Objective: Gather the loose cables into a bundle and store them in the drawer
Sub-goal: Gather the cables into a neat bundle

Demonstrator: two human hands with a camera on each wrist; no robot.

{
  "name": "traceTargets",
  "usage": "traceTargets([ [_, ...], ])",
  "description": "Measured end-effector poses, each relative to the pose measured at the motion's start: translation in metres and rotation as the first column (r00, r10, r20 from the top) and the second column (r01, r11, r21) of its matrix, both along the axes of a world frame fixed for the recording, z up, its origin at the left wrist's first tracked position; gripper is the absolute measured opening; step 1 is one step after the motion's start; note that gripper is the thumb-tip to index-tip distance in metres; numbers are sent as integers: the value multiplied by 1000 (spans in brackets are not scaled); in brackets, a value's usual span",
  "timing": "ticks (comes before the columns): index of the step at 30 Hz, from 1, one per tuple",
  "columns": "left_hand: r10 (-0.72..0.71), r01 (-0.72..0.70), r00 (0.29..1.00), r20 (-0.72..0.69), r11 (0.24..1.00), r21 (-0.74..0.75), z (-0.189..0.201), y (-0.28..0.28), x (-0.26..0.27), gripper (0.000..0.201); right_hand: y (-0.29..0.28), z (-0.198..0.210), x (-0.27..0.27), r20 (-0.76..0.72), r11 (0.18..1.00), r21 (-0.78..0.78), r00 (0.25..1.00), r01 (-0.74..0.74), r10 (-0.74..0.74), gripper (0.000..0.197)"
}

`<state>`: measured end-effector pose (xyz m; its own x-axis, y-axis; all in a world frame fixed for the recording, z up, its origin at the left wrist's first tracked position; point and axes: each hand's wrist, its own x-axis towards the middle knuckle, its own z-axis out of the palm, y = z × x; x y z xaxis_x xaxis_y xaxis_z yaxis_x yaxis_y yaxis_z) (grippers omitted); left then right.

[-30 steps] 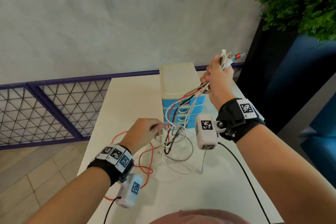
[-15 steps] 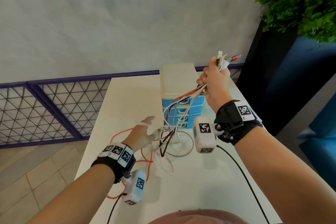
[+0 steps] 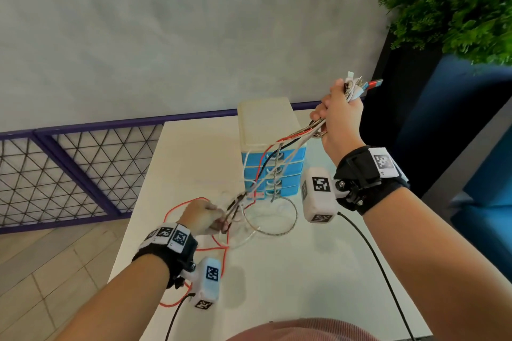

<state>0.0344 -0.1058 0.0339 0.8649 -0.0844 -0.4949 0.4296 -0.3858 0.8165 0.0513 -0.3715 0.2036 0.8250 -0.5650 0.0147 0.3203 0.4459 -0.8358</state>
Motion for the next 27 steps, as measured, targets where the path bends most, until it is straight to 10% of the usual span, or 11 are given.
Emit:
traceTargets([
  [5,158,-158,986,-53,987,7,0,7,0,8,3,-7,1,-41,999,-50,999,19,-22,24],
  [9,-266,179,844,465,958,222,12,9,2,40,8,-9,2,-34,997,-72,999,-22,19,26],
  [13,-584,471,648,488,812,346,27,2,-1,39,11,-8,3,-47,997,-78,999,-20,16,24],
  [18,-745,500,463,481,667,552,24,-13,-5,40,21,-6,4,-47,998,-37,998,-50,48,25],
  [23,-753,483,527,394,647,590,17,-39,-18,14,23,1,2,-14,997,-36,998,-61,61,23],
  [27,-533,431,755,382,842,324,8,-27,-19,18,10,9,-1,-1,998,-64,1000,10,-10,20],
])
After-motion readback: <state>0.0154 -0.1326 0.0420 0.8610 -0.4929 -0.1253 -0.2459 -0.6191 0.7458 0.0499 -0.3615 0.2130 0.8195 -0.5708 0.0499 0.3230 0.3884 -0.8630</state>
